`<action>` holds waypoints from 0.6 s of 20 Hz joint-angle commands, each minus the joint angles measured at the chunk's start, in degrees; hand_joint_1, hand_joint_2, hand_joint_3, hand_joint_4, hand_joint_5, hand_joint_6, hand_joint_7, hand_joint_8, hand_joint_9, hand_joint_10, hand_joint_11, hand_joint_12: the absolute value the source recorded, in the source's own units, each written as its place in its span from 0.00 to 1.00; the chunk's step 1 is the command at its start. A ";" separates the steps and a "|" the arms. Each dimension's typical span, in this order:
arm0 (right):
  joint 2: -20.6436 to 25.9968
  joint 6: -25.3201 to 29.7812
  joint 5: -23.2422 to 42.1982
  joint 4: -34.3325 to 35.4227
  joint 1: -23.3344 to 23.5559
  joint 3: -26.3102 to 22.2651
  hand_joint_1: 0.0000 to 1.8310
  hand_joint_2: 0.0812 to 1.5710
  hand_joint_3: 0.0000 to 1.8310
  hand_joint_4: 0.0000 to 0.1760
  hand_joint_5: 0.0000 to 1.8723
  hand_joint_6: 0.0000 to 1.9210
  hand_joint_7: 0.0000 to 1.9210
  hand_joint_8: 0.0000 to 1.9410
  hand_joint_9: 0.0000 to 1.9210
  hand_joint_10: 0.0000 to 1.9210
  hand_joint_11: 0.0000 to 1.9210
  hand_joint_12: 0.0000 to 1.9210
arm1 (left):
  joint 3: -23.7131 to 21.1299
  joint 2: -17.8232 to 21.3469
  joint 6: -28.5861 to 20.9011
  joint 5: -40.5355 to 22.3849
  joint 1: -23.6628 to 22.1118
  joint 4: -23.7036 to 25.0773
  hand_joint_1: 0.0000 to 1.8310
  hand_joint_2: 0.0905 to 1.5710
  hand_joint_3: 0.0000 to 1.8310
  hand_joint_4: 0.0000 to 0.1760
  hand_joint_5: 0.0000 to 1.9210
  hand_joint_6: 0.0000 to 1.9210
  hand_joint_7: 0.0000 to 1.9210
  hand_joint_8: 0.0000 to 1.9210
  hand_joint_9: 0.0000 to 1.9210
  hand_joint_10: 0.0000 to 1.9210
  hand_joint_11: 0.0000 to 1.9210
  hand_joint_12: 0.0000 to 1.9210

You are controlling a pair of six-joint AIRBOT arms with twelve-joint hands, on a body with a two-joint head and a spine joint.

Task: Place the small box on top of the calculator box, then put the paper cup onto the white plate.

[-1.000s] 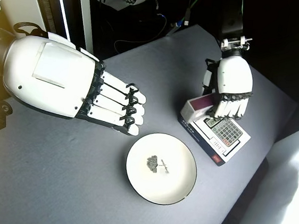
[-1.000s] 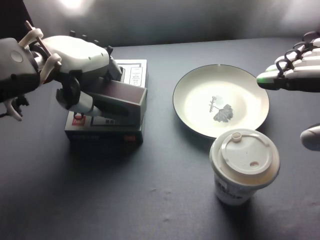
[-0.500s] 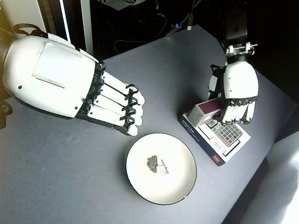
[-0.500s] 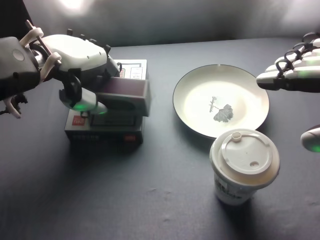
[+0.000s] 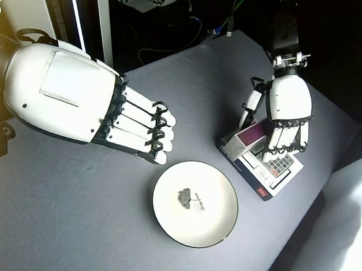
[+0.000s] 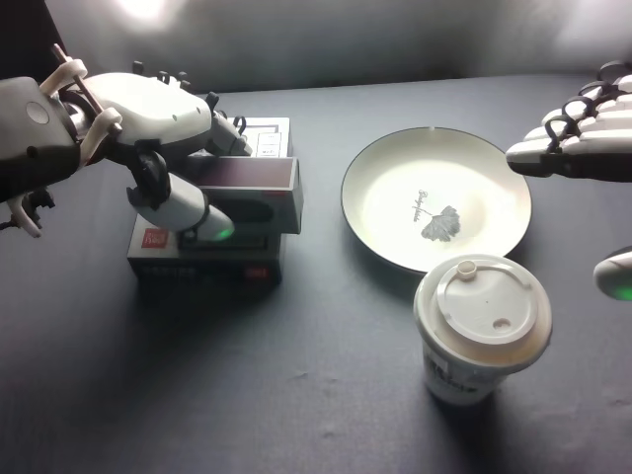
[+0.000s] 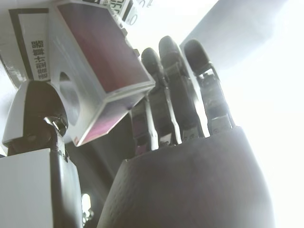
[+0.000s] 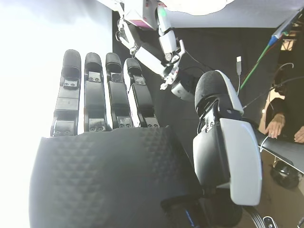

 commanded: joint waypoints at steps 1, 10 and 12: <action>0.13 0.28 4.43 2.10 0.91 -0.08 0.05 0.78 0.00 0.00 0.09 0.00 0.08 0.00 0.07 0.00 0.00 0.27 | -0.03 0.56 0.04 -3.86 -0.03 0.36 0.26 0.67 0.00 0.00 0.16 0.00 0.18 0.00 0.17 0.00 0.00 0.39; -6.18 11.56 12.07 -3.72 1.81 6.19 0.06 0.77 0.00 0.00 0.07 0.00 0.06 0.00 0.05 0.00 0.00 0.21 | -1.86 2.09 0.04 -3.85 -0.70 -1.13 0.17 0.68 0.00 0.00 0.11 0.00 0.12 0.00 0.11 0.00 0.00 0.31; -7.97 12.83 12.85 -5.78 1.83 7.83 0.07 0.76 0.00 0.00 0.06 0.00 0.06 0.00 0.05 0.00 0.00 0.18 | -2.83 3.07 0.05 -3.85 -1.05 -1.52 0.12 0.68 0.00 0.00 0.10 0.00 0.11 0.00 0.10 0.00 0.00 0.27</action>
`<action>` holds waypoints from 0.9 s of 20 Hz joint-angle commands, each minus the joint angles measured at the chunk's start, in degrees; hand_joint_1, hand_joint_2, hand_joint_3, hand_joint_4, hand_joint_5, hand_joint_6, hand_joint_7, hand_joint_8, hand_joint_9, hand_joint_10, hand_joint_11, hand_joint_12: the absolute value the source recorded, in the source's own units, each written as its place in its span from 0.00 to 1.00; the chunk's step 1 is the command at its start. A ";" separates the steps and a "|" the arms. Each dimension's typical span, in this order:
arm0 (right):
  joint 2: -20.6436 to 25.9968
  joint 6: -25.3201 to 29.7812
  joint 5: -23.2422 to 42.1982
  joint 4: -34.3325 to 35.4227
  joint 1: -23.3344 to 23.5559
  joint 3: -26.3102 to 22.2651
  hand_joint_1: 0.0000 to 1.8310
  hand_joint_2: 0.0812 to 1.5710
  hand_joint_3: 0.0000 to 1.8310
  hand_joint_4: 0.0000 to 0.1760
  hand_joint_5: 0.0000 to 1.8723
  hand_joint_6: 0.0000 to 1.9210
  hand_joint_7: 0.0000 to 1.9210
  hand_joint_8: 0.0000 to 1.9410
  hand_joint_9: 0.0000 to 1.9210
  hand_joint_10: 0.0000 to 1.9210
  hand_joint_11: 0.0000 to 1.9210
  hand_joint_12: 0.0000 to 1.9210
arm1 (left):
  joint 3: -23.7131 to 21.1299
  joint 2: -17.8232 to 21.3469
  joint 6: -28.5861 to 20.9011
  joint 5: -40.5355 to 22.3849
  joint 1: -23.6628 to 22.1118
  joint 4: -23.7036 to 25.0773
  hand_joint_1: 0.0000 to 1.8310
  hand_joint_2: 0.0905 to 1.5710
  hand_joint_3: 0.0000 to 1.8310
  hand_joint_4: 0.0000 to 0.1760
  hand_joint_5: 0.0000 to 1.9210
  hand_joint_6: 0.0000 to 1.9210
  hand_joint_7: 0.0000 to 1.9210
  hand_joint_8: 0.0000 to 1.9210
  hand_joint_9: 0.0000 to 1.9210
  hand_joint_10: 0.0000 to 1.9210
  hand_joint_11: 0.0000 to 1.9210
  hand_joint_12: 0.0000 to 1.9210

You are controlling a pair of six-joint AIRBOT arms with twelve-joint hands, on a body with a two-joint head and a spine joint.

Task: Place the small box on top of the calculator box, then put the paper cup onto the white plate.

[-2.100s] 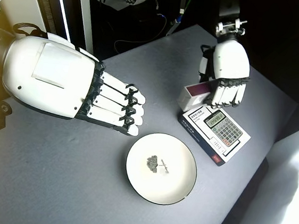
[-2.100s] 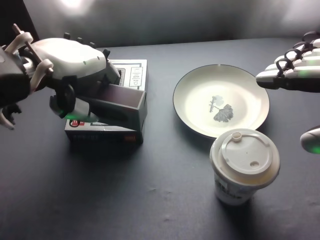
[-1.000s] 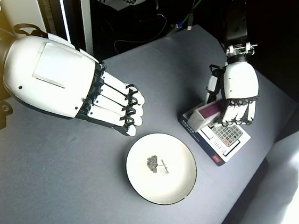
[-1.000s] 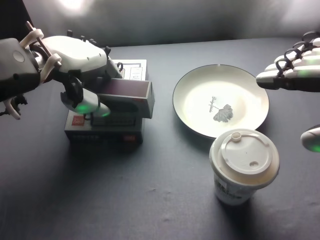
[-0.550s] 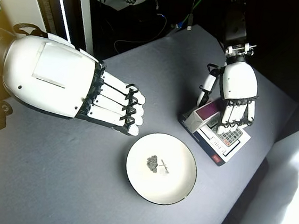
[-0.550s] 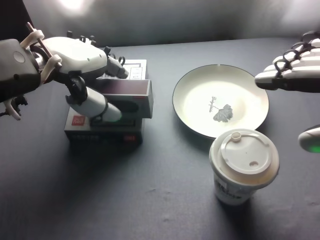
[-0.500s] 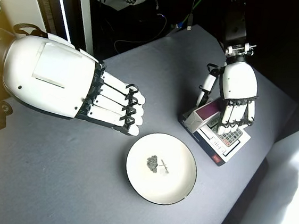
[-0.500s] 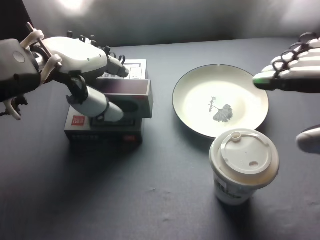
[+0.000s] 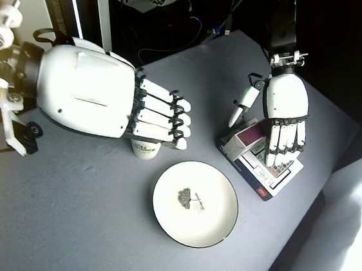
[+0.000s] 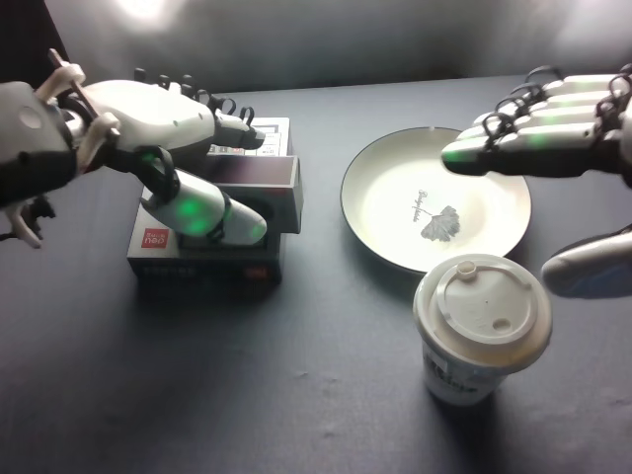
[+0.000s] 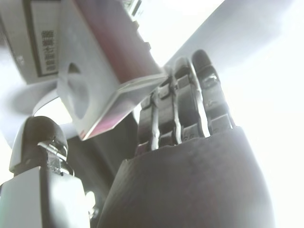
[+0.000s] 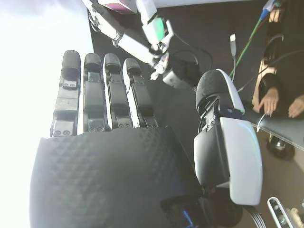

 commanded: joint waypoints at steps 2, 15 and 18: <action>-1.22 0.54 6.13 0.42 0.86 1.13 0.08 0.75 0.00 0.00 0.04 0.00 0.03 0.00 0.02 0.00 0.00 0.10 | -1.02 2.09 0.03 -4.15 -1.02 0.06 0.10 0.68 0.00 0.00 0.08 0.00 0.10 0.00 0.09 0.00 0.00 0.22; -8.12 11.97 3.23 -14.37 2.32 2.15 0.49 0.49 0.00 0.00 0.00 0.00 0.00 0.00 0.00 0.00 0.00 0.00 | -11.15 11.11 -0.39 -1.66 -3.57 0.31 0.03 0.68 0.00 0.00 0.10 0.00 0.11 0.00 0.10 0.00 0.00 0.21; -8.13 14.43 3.23 -17.00 2.71 2.16 0.55 0.47 0.00 0.00 0.00 0.00 0.00 0.00 0.00 0.00 0.00 0.00 | -14.46 14.46 -10.18 -1.71 -2.57 10.86 0.04 0.68 0.00 0.00 0.10 0.00 0.12 0.00 0.10 0.00 0.00 0.22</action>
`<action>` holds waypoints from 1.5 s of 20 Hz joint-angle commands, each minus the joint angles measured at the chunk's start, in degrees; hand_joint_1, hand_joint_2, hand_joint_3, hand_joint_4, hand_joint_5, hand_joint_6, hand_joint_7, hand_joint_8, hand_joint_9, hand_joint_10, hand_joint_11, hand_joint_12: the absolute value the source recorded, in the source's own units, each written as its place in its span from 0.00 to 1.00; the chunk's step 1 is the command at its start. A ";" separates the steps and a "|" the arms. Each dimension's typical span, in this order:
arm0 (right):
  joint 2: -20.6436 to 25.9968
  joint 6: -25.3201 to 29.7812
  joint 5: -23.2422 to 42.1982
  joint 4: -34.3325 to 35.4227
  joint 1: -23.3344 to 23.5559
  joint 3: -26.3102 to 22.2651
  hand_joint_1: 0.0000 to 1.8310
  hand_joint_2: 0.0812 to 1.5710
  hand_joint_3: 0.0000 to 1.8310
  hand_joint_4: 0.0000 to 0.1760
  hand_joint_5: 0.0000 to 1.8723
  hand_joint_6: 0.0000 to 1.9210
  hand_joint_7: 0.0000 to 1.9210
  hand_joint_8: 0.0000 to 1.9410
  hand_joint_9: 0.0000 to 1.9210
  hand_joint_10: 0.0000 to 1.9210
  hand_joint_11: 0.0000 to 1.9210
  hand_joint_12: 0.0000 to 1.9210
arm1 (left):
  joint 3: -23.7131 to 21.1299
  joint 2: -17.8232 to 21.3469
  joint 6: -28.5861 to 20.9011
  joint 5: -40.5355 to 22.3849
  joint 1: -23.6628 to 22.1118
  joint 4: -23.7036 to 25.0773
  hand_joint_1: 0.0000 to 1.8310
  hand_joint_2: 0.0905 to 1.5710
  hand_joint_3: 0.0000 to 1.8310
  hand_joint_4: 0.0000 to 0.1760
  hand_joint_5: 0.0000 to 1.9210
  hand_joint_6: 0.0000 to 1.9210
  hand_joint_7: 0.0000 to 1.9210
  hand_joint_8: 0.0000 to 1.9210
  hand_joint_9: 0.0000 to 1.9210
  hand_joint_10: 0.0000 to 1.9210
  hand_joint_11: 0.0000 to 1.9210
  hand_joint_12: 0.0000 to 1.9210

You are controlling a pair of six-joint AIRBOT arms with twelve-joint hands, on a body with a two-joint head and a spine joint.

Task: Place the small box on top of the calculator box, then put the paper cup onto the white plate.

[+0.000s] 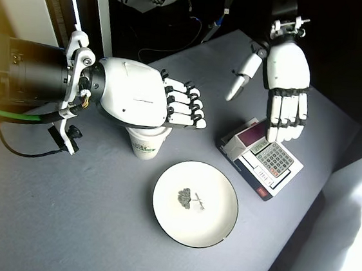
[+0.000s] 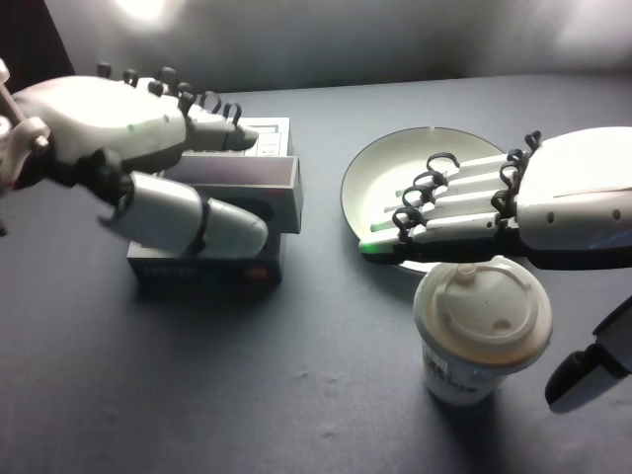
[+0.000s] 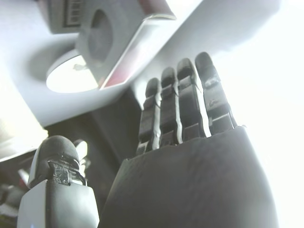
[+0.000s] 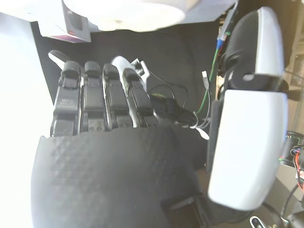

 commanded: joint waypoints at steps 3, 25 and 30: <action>0.48 2.03 2.70 0.67 0.77 0.04 0.57 0.47 0.00 0.00 0.00 0.00 0.00 0.00 0.00 0.00 0.00 0.00 | -2.67 4.43 -13.15 -5.70 2.53 13.00 0.02 0.69 0.00 0.00 0.10 0.00 0.12 0.00 0.10 0.00 0.00 0.23; -5.23 2.51 2.17 -2.14 -3.59 4.25 0.62 0.52 0.00 0.00 0.00 0.00 0.00 0.00 0.00 0.00 0.00 0.00 | -12.90 17.41 -61.64 -29.25 17.09 79.12 0.01 0.71 0.00 0.00 0.12 0.00 0.13 0.00 0.11 0.00 0.00 0.25; -6.44 2.42 2.16 -2.14 -3.97 5.70 0.61 0.54 0.01 0.00 0.00 0.00 0.00 0.00 0.00 0.00 0.00 0.00 | -12.36 17.50 -71.52 -28.91 17.53 88.41 0.01 0.71 0.00 0.00 0.11 0.00 0.12 0.00 0.11 0.00 0.00 0.23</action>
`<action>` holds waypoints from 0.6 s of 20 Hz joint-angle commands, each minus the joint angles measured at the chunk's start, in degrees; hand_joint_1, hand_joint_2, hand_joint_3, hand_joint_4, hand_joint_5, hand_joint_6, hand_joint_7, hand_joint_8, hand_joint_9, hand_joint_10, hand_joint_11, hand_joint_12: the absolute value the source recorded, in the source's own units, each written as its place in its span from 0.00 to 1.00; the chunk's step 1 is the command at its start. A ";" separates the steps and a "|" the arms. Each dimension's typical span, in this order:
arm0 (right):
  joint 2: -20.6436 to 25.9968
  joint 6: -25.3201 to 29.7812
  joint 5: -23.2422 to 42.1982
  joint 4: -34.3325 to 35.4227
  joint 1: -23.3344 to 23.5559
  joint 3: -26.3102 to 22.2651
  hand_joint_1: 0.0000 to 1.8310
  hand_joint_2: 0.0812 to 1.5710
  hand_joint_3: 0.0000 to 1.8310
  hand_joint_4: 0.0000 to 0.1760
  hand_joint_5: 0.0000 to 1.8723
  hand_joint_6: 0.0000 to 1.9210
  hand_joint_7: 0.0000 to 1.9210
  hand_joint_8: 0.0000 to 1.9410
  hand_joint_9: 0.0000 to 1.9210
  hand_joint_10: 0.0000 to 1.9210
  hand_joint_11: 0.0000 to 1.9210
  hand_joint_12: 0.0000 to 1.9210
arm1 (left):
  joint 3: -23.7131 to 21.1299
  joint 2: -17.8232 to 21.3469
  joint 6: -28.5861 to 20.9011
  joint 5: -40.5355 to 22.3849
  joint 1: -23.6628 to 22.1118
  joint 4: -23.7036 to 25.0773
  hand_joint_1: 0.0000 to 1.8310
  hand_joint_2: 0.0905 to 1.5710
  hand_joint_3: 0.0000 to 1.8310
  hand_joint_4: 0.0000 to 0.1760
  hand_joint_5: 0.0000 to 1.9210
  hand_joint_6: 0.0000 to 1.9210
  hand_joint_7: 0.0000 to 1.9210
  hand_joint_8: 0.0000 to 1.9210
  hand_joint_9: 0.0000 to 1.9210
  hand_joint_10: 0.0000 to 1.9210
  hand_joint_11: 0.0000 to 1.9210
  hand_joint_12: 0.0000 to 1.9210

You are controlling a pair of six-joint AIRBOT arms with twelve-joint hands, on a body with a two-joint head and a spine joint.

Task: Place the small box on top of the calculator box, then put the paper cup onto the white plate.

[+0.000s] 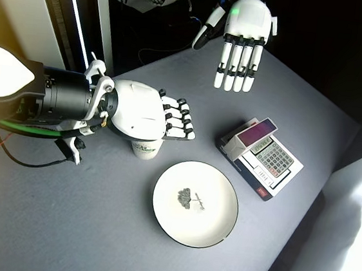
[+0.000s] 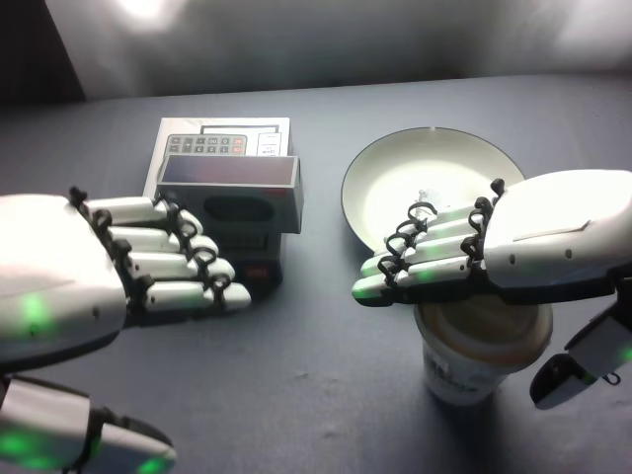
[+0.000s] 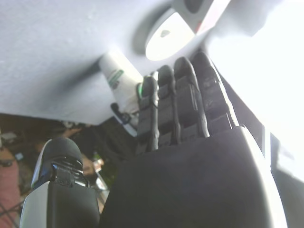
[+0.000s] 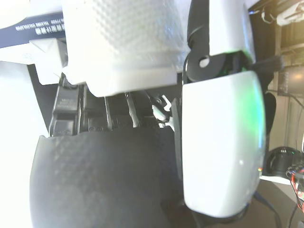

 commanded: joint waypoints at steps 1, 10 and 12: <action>0.43 0.08 2.05 2.12 0.04 0.28 0.59 0.55 0.01 0.00 0.00 0.00 0.00 0.00 0.00 0.00 0.00 0.00 | 0.08 0.72 -0.89 -4.39 -0.37 -1.11 0.01 0.72 0.00 0.00 0.12 0.00 0.13 0.00 0.11 0.00 0.00 0.23; 0.50 -0.72 3.09 1.17 0.06 0.35 0.58 0.56 0.01 0.00 0.00 0.00 0.00 0.00 0.00 0.00 0.03 0.02 | -0.56 0.68 -1.13 -4.26 -0.38 -0.36 0.01 0.72 0.00 0.00 0.12 0.00 0.13 0.00 0.11 0.00 0.00 0.23; 0.50 -0.74 3.88 0.87 0.06 0.34 0.57 0.58 0.00 0.00 0.00 0.00 0.00 0.00 0.00 0.00 0.00 0.12 | -0.72 0.68 -1.13 -4.02 -0.38 -0.62 0.01 0.72 0.00 0.00 0.12 0.00 0.13 0.00 0.11 0.00 0.00 0.24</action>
